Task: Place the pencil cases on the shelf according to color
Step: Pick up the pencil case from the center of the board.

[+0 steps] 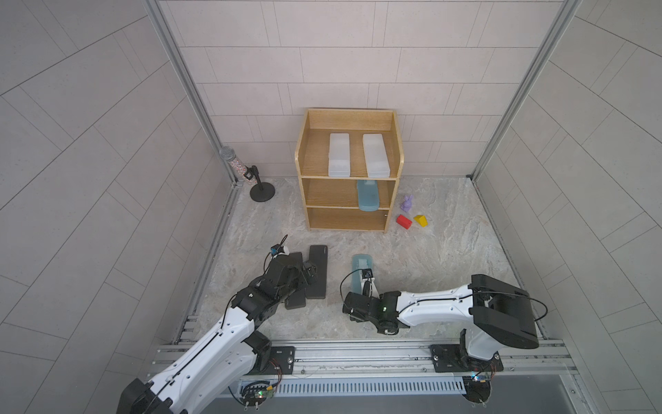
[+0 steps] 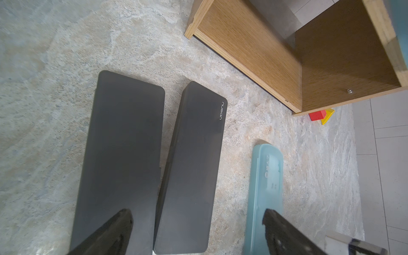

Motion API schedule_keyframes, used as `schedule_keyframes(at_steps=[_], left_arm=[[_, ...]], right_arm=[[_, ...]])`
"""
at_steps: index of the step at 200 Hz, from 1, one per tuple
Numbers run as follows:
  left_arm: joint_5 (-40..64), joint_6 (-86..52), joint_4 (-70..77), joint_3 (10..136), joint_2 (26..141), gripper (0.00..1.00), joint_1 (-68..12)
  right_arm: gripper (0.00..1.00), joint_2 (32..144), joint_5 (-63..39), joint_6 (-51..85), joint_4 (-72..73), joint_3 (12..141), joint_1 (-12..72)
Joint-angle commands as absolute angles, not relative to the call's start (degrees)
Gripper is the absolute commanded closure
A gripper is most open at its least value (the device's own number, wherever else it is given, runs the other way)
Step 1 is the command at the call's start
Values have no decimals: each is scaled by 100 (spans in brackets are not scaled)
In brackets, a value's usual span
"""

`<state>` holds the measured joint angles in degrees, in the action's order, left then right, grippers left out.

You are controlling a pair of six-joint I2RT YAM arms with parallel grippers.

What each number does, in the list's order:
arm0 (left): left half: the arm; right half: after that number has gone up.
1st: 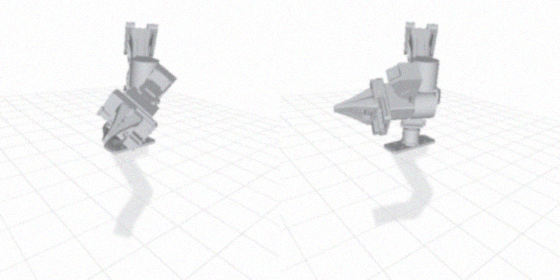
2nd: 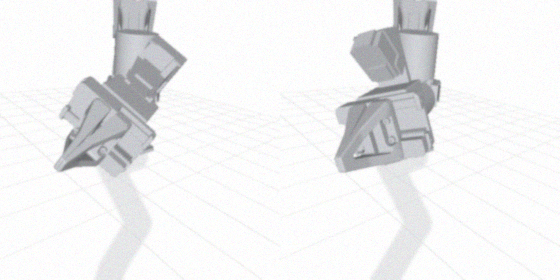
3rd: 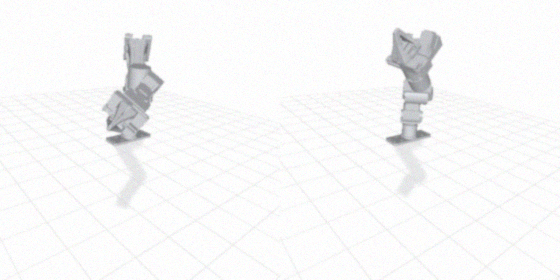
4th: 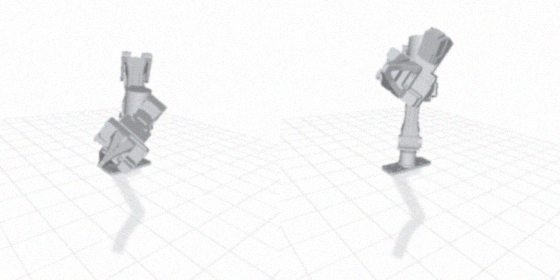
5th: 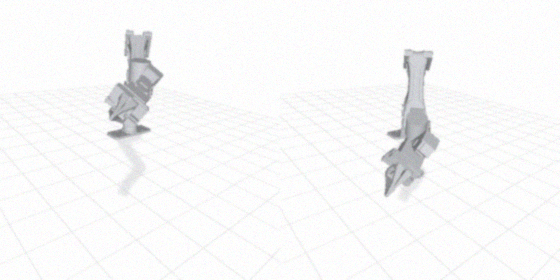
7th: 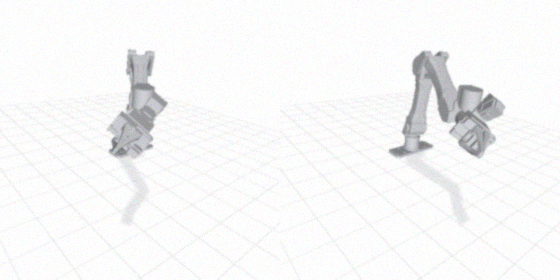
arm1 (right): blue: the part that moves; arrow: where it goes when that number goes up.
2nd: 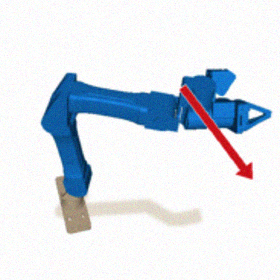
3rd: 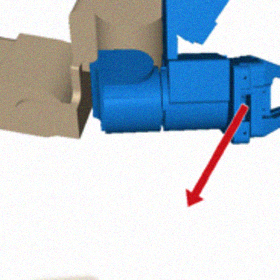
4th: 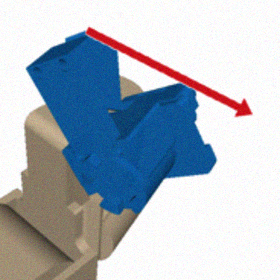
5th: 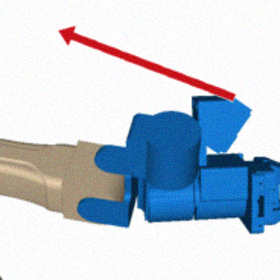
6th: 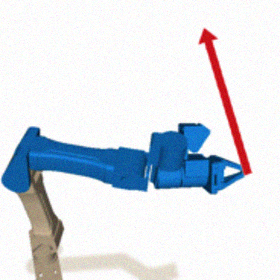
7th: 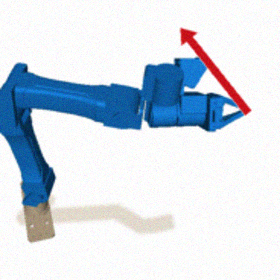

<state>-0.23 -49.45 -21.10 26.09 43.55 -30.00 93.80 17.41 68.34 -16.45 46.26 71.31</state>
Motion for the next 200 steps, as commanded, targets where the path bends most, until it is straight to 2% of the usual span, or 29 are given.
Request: schedule_keyframes(at_steps=[1, 51, 141, 200], left_arm=[[-52, -4915, -2197, 2558, 4273, 0, -2971], [-44, -4937, -2193, 2610, 4281, 0, -2973], [-109, -4975, -2097, 2625, 4271, 0, -2971], [-142, -4913, -1897, 2862, 4827, 0, -2962]], right_arm=[[23, 9530, 1453, 7036, -1807, 4230, 7194], [53, 8984, 1789, 6933, -2027, 4025, 7215], [59, 7629, 2456, 6058, -2697, 4301, 7171], [59, 6744, 2164, 4918, -2352, 4584, 6728]])
